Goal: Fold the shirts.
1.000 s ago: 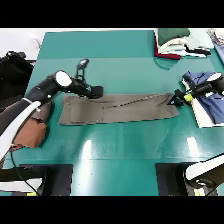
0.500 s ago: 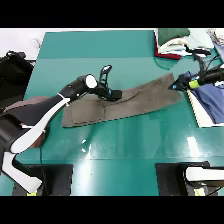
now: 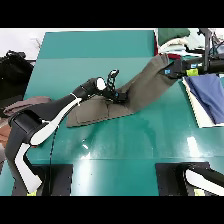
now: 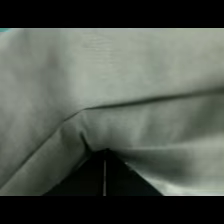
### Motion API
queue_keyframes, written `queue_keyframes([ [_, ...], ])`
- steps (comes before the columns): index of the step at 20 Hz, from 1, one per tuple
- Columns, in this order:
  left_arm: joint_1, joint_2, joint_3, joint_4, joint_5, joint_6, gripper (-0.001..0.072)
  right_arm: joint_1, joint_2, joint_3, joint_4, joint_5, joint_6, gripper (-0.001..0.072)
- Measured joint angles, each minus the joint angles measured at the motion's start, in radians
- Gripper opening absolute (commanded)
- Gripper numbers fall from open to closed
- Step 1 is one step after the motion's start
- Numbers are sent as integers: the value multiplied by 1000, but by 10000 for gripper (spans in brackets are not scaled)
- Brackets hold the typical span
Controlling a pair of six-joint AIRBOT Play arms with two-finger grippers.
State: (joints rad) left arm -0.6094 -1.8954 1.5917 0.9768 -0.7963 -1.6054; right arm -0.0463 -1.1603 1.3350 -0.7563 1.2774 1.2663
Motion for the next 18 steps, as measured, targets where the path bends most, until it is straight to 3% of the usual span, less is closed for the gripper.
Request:
queue_keyframes([
  [10,161,86,180,127,-269,7,25,296,-111,192,6,-75,79,14],
  [15,351,302,245,233,-328,32,25,570,-270,298,7,-278,98,22],
  [17,427,393,255,270,-336,36,25,687,-365,358,8,-386,104,311],
  [18,457,431,257,284,-343,37,25,737,-414,394,9,-427,104,317],
])
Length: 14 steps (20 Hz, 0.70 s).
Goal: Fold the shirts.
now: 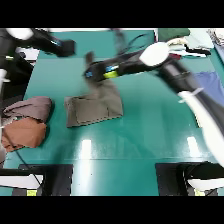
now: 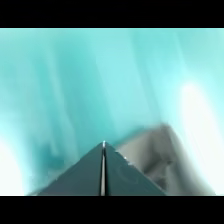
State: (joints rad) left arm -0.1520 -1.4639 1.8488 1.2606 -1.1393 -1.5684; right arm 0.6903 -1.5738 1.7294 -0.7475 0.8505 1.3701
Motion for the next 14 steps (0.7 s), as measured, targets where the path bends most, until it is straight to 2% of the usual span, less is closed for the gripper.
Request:
queue_keyframes([
  [3,71,92,5,25,-14,3,26,97,-132,119,-6,-32,0,315],
  [7,103,135,5,37,-47,6,25,80,-182,167,-70,70,-1,304],
  [10,112,145,5,41,-63,6,25,-13,-135,69,-129,159,-1,304],
  [14,116,148,5,39,-71,6,25,-199,-25,-169,-158,216,-1,306],
])
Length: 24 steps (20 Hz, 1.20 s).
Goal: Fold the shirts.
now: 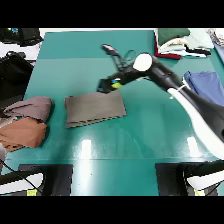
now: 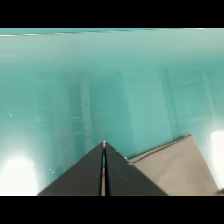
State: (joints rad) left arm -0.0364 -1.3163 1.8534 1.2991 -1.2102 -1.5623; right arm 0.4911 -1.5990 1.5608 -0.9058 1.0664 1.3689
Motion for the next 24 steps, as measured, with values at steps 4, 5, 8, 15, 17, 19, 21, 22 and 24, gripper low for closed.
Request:
queue_keyframes([
  [4,-2,-2,0,-4,-3,3,25,-169,42,-206,55,-10,1,534],
  [5,-3,-2,0,-9,-3,8,26,-197,34,-246,84,-24,2,532],
  [8,-7,-2,0,-28,-3,19,25,-229,-27,-311,170,-51,2,512],
  [15,-7,-2,0,-56,-5,26,25,-139,-211,-301,470,-109,-103,234],
  [17,-7,-2,0,-71,-5,26,24,-104,-254,-247,494,-122,-133,15],
  [19,-13,-2,-7,-84,-3,26,24,-81,-282,-183,521,-132,-156,15],
  [21,-39,-2,-19,-92,-2,26,24,-76,-291,-122,507,-132,-167,15],
  [22,-58,-2,-28,-93,2,26,24,-87,-286,-95,485,-130,-167,14],
  [24,-110,-2,-50,-95,17,30,24,-131,-254,-57,418,-135,-148,15],
])
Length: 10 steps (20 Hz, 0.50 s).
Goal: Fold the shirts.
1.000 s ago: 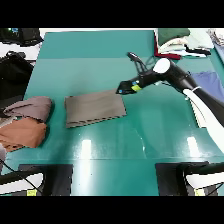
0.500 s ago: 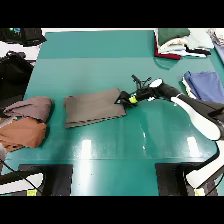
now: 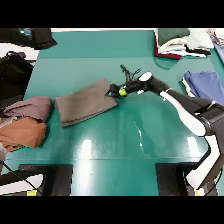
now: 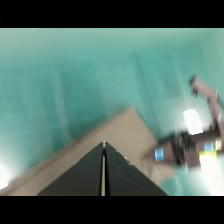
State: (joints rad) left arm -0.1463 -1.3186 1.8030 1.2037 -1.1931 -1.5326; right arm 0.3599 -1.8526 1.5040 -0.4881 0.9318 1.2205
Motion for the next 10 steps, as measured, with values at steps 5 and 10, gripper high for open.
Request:
queue_keyframes([
  [5,-118,0,-35,-3,42,12,25,-241,157,34,-224,21,69,15],
  [10,-168,0,-43,-6,82,13,25,-597,299,40,-367,46,103,15],
])
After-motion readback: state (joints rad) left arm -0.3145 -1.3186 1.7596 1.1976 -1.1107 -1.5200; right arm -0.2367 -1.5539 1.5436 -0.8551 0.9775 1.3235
